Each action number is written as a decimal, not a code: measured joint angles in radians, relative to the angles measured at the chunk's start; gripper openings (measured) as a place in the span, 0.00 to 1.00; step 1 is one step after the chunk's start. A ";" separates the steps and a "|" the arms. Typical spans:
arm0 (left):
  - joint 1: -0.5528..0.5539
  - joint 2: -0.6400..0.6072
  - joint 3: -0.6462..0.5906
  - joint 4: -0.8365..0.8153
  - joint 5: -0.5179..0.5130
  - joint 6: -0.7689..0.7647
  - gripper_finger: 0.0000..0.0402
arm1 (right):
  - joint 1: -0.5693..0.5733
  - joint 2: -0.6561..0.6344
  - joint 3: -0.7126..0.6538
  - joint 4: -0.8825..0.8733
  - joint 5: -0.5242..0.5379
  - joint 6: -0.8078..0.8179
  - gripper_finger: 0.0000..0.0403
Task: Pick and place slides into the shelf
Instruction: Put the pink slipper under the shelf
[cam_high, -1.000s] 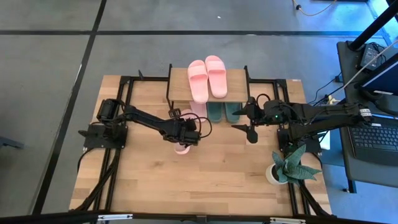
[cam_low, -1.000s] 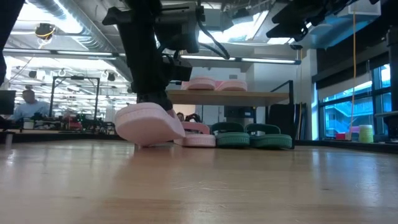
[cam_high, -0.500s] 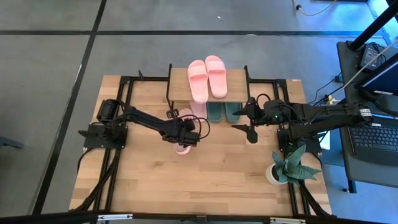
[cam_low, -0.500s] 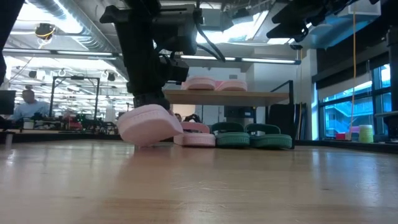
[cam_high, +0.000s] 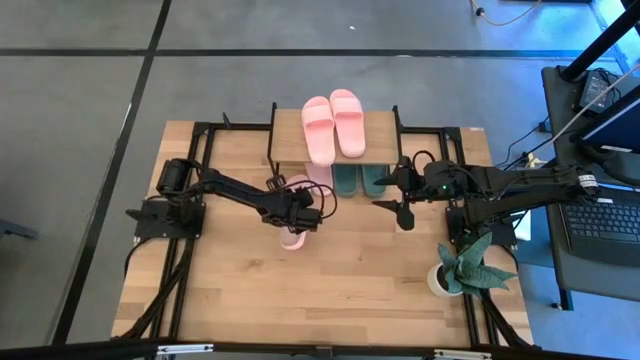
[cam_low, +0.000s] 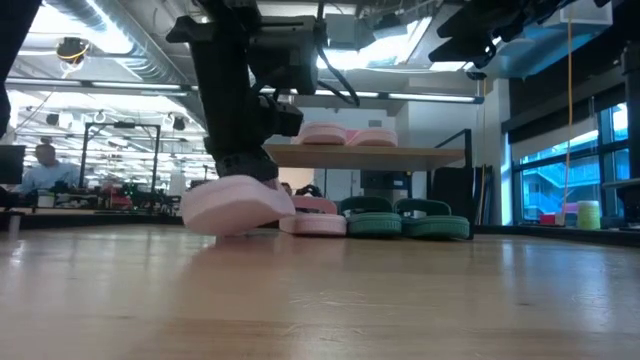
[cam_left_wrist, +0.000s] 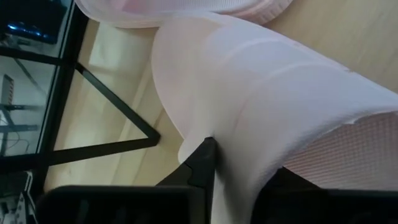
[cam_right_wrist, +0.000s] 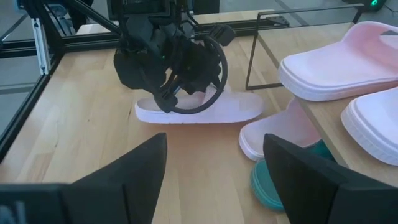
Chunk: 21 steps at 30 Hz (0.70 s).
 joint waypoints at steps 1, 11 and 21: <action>-0.002 0.000 0.000 0.000 0.000 0.000 0.12 | 0.000 0.000 0.000 0.000 0.000 0.000 0.66; -0.006 0.000 0.000 0.005 0.011 0.015 0.19 | 0.000 0.000 0.000 -0.001 0.000 0.001 0.66; 0.000 0.000 0.000 -0.003 0.113 0.003 0.37 | 0.000 0.000 0.000 0.000 0.000 0.002 0.66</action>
